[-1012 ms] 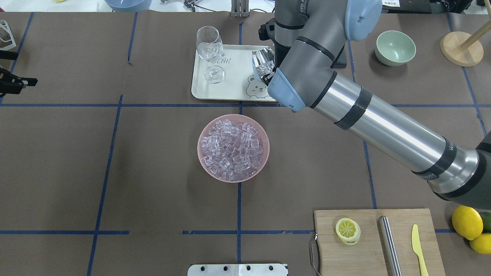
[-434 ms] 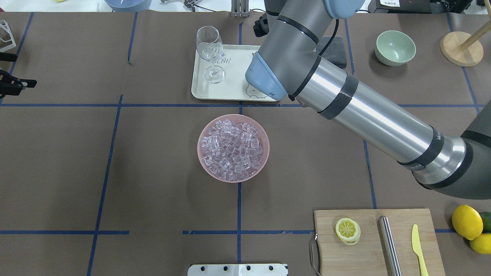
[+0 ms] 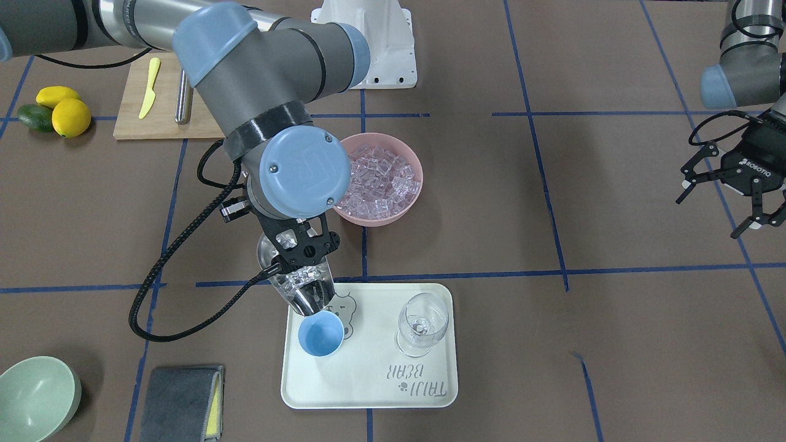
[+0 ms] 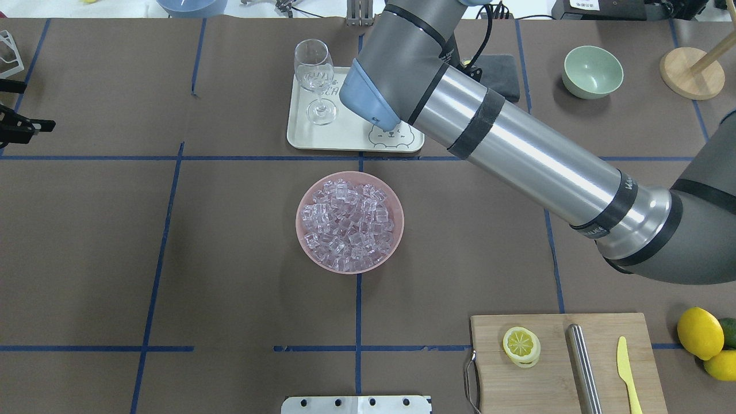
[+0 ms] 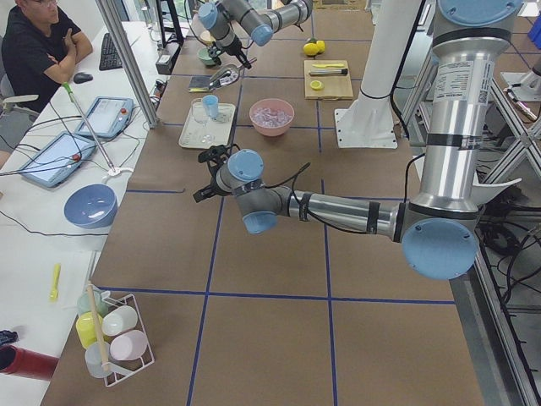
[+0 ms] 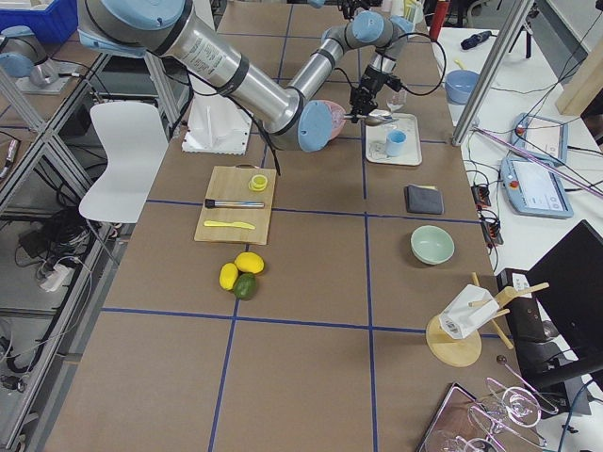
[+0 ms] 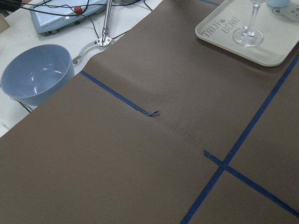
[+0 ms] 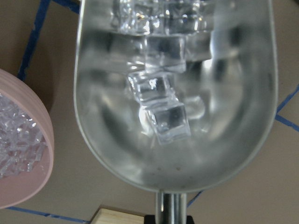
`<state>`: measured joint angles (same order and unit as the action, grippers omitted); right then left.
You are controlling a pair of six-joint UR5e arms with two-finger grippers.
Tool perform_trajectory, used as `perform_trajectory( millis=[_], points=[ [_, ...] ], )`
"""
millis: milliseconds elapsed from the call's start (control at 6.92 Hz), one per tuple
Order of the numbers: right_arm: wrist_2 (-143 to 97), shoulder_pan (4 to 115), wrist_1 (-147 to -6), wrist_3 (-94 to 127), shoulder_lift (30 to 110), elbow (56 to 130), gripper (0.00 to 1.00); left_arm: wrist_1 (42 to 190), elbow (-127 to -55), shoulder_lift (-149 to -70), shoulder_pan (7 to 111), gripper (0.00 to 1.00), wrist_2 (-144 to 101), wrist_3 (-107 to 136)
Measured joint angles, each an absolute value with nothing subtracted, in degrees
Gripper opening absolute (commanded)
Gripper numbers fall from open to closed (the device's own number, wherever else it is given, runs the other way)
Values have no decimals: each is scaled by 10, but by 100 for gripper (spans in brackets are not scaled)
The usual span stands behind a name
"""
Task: Put ice in cup with scoop
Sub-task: 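Tilt the scoop over the light-blue cup with the right gripper to pour ice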
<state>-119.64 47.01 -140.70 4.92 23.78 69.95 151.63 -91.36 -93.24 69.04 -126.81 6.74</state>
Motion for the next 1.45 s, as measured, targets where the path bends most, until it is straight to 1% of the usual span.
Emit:
perform_trajectory(
  millis=[434, 867, 1446],
  points=[
    [-1159, 472, -1456, -6, 234, 691, 0, 1517, -916, -932, 691, 100, -1268, 68],
    [-1131, 472, -1461, -15, 226, 686, 0, 1517, -916, -932, 691, 100, -1268, 68],
    [-1079, 471, -1483, -42, 202, 658, 0, 1517, -916, -932, 691, 100, -1268, 68]
  ],
)
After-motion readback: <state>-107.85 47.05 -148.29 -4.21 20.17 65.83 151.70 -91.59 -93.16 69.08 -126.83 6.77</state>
